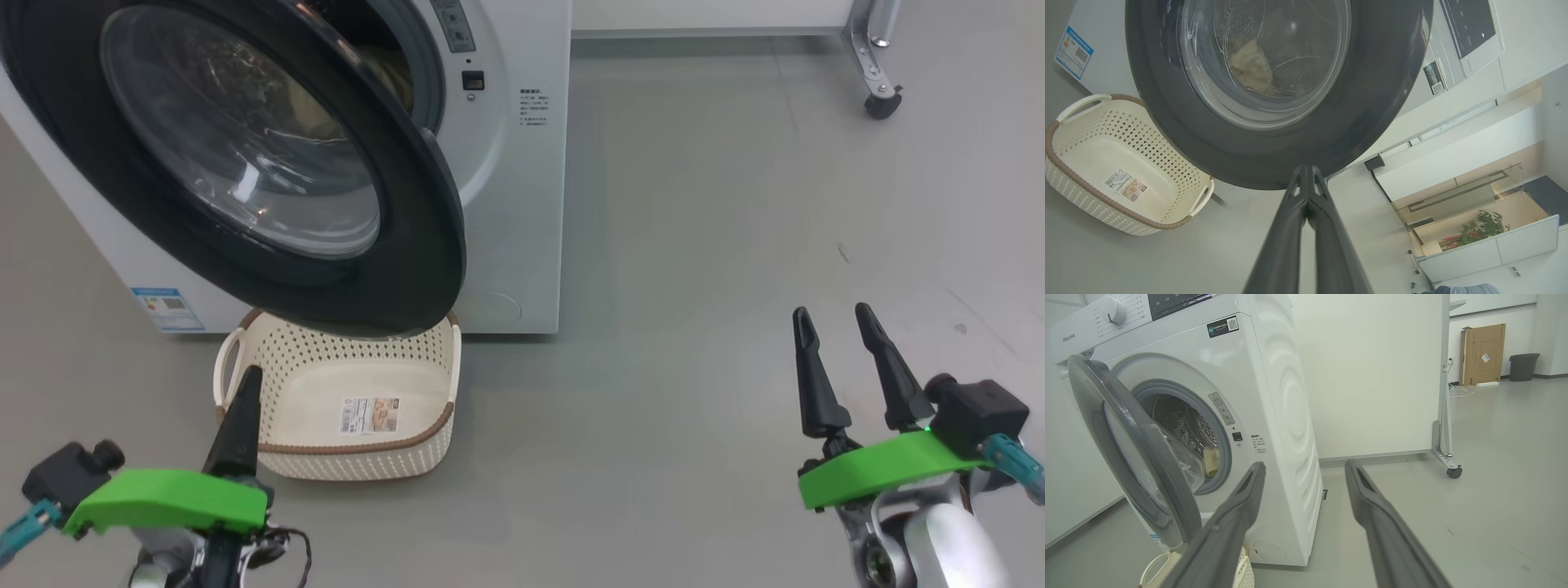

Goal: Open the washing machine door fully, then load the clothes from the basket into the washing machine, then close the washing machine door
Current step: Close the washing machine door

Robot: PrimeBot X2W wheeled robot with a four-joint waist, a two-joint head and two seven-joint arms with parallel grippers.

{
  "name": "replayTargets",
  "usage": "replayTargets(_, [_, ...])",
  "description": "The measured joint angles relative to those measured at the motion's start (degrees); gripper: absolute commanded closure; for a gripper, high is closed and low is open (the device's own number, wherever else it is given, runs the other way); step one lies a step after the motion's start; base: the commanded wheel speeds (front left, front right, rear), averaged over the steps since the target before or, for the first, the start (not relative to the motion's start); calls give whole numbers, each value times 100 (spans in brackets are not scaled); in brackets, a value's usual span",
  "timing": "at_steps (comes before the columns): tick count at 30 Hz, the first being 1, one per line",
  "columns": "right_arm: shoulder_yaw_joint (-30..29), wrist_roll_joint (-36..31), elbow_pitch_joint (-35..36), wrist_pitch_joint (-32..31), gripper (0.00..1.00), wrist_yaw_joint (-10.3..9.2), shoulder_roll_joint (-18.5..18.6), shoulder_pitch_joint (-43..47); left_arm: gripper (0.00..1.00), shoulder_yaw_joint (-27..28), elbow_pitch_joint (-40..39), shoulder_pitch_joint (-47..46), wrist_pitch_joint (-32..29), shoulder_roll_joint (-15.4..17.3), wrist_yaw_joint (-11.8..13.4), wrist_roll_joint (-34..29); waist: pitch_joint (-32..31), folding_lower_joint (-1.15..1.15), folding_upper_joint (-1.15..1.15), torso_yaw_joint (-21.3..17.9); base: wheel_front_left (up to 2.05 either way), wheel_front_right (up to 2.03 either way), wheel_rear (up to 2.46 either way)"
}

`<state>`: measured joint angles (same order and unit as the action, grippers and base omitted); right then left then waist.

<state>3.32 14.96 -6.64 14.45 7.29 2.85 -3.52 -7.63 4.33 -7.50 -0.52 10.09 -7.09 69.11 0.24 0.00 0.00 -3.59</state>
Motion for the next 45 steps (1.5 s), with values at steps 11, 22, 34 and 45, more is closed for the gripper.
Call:
replayTargets(11, [48,2,20,0,0,0,0,104,100,-590,219,438,1462,543,-1,-1780,-180,0,0,302,0,0,0])
replayTargets(22, [116,12,-33,0,0,0,0,109,100,-15,168,647,1489,24,8,-4946,-155,0,0,526,0,0,0])
replayTargets(34, [111,12,-144,0,0,0,0,109,0,43,441,779,1489,-360,-2,-5239,-155,0,0,654,0,0,0])
replayTargets(45, [94,12,-203,0,0,0,-1,109,0,-127,595,775,1489,-331,-19,-5198,-152,0,0,639,0,0,0])
